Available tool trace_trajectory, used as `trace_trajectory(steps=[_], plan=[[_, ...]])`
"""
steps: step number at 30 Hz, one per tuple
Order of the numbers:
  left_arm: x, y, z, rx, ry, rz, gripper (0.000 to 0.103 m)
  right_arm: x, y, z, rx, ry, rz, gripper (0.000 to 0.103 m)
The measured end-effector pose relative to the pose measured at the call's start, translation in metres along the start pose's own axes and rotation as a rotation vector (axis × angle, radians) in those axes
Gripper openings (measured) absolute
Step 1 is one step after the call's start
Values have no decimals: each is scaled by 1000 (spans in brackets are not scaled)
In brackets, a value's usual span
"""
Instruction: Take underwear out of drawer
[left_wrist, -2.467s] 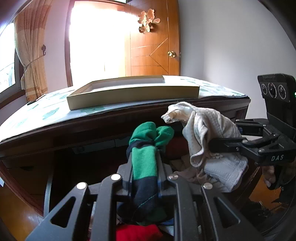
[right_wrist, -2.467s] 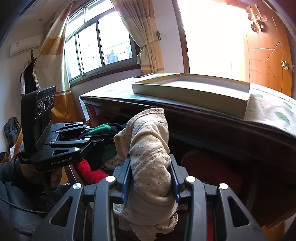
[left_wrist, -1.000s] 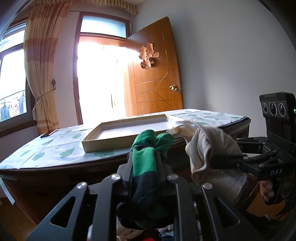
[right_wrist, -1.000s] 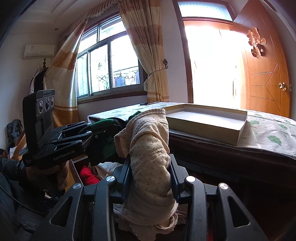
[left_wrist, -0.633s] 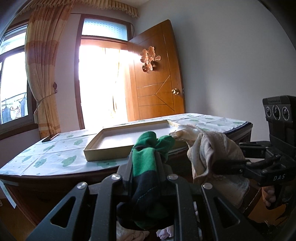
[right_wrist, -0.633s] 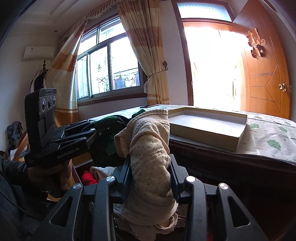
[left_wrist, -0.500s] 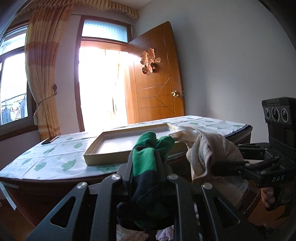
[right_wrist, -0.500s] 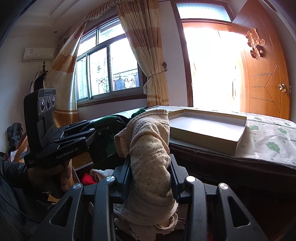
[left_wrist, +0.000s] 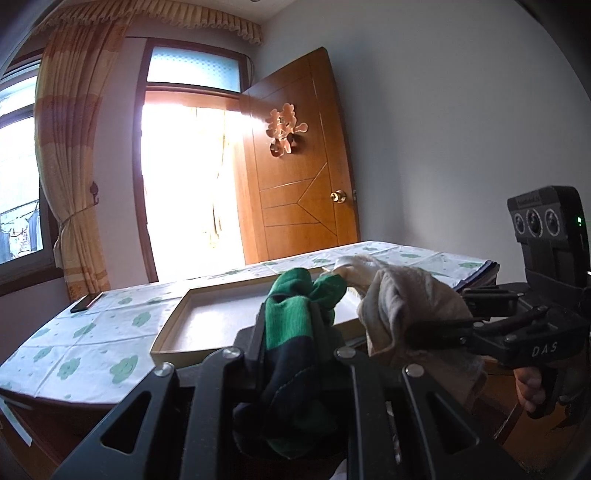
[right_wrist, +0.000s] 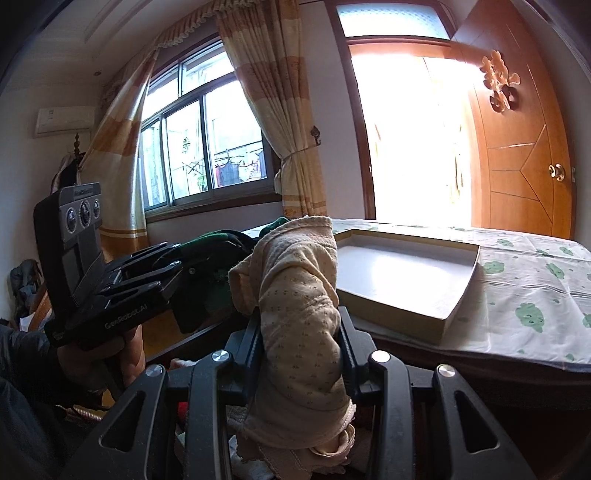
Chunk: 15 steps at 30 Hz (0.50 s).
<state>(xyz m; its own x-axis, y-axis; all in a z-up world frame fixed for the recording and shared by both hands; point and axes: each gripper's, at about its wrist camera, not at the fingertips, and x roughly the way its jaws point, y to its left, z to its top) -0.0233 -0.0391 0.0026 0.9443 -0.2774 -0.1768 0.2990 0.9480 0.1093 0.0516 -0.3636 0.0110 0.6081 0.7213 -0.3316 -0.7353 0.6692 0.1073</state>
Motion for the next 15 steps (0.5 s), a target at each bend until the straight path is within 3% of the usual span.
trace_trajectory(steps=[15], plan=[[62,9,38,26,70,-25,16,20,-50,37,87,32,-79,39]])
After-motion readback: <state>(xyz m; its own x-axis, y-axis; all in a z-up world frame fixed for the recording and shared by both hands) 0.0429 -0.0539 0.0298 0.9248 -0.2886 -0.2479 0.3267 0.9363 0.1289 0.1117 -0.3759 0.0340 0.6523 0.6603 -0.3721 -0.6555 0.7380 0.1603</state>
